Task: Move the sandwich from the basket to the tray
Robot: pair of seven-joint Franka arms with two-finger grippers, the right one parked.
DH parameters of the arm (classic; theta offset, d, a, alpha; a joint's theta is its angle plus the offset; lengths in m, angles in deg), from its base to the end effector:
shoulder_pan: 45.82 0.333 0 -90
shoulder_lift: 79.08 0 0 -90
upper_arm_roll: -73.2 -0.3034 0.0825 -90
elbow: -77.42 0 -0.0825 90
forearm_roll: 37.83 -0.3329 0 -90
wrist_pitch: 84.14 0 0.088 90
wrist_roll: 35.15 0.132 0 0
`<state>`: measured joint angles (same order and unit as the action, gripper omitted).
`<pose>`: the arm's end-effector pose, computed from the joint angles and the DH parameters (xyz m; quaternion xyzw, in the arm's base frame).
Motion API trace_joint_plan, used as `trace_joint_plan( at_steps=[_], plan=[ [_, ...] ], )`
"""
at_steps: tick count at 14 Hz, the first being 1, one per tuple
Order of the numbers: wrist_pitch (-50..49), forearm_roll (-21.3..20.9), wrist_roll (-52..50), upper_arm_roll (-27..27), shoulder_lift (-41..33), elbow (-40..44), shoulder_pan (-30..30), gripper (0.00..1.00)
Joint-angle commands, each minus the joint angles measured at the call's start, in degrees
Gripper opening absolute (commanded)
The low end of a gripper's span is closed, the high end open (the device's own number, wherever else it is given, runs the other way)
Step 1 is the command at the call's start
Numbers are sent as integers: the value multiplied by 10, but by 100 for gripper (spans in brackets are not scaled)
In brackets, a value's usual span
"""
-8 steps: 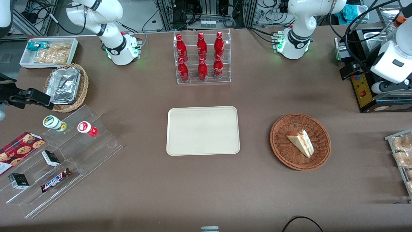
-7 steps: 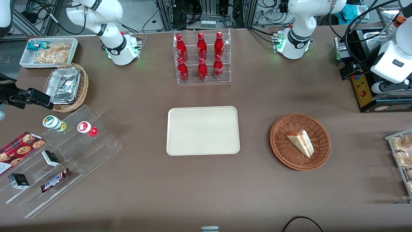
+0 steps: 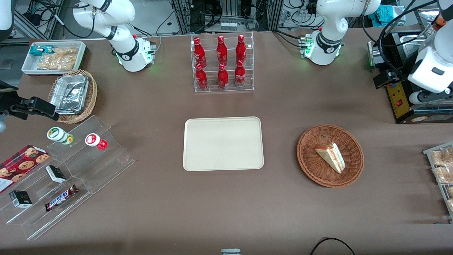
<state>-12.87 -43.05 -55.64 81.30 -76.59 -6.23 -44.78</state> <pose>0.4715 -0.0427 0.5878 -0.9829 -0.1244 0.1155 0.0712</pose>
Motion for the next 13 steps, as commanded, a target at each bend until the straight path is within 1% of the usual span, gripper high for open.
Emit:
trace_joint_plan(
  at_steps=[1,3,5,7,10,13],
  plan=[
    [13,-5,-125,2,50,-12,-1,100],
    [67,-8,-196,2,72,-59,-3,100],
    [168,-8,-253,2,79,-129,-3,100],
    [247,-9,-295,2,107,-168,-3,100],
    [328,-8,-330,3,168,-171,-7,100],
    [402,-6,-356,5,211,-174,-8,100]
  ],
)
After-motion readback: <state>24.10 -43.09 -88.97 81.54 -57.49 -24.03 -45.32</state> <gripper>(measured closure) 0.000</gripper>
